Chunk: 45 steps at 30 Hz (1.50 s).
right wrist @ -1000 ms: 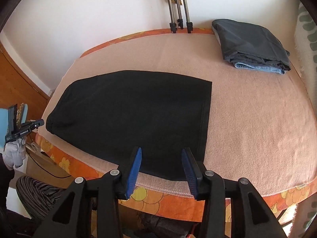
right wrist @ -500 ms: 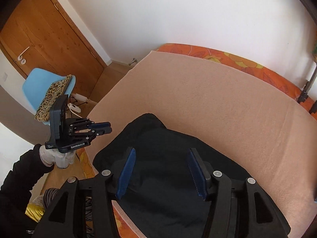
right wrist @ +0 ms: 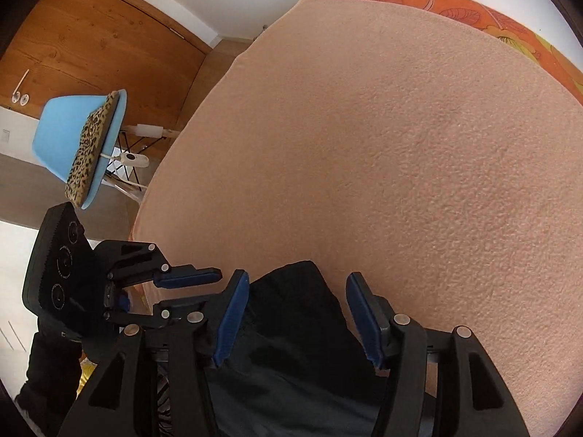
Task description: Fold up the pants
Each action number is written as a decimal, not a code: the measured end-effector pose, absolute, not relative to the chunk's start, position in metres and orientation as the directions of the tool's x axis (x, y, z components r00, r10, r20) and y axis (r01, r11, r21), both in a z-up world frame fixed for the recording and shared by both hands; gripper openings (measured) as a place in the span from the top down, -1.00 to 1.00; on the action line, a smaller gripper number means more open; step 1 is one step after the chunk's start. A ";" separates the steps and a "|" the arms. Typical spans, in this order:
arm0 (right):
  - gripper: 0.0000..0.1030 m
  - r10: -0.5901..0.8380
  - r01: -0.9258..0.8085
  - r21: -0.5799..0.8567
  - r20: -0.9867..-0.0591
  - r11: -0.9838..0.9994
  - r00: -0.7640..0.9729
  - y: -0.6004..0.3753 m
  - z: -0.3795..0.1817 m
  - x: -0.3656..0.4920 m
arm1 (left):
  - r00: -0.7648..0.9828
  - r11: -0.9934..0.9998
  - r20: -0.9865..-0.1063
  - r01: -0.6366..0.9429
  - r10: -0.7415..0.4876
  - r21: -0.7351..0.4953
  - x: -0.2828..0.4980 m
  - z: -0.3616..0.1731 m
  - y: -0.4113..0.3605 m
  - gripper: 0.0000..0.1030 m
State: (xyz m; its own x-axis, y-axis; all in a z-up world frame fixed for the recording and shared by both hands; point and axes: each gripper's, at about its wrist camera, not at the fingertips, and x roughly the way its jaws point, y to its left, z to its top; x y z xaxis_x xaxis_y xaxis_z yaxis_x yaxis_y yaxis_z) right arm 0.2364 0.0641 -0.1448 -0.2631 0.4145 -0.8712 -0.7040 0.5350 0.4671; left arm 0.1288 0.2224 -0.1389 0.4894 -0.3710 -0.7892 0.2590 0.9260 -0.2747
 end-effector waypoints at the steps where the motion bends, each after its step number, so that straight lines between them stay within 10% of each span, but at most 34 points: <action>1: -0.08 0.405 -0.709 0.468 -0.872 0.528 -0.274 0.064 -0.148 0.231 | 0.492 0.925 -0.786 0.260 -0.374 -0.277 0.128 -0.139 0.223 0.73; 6: 0.68 0.410 -0.721 0.481 -0.864 0.499 -0.292 0.071 -0.153 0.218 | 0.483 0.916 -0.781 0.267 -0.395 -0.298 0.125 -0.141 0.226 0.73; 11: 0.84 0.449 -0.769 0.450 -0.861 0.453 -0.239 0.082 -0.128 0.207 | 0.492 0.910 -0.767 0.278 -0.411 -0.309 0.125 -0.140 0.226 0.73; 16: 0.71 0.456 -0.807 0.430 -0.860 0.405 -0.229 0.095 -0.122 0.202 | 0.518 0.902 -0.739 0.231 -0.431 -0.364 0.137 -0.141 0.236 0.73; 19: 0.16 0.453 -0.799 0.413 -0.868 0.437 -0.201 0.095 -0.125 0.208 | 0.526 0.920 -0.755 0.191 -0.391 -0.343 0.144 -0.146 0.240 0.73; 45: -0.03 0.476 -0.972 0.089 -0.879 0.215 0.025 0.041 -0.113 -0.008 | 0.516 0.942 -0.789 0.148 -0.333 -0.301 0.078 -0.116 0.283 0.73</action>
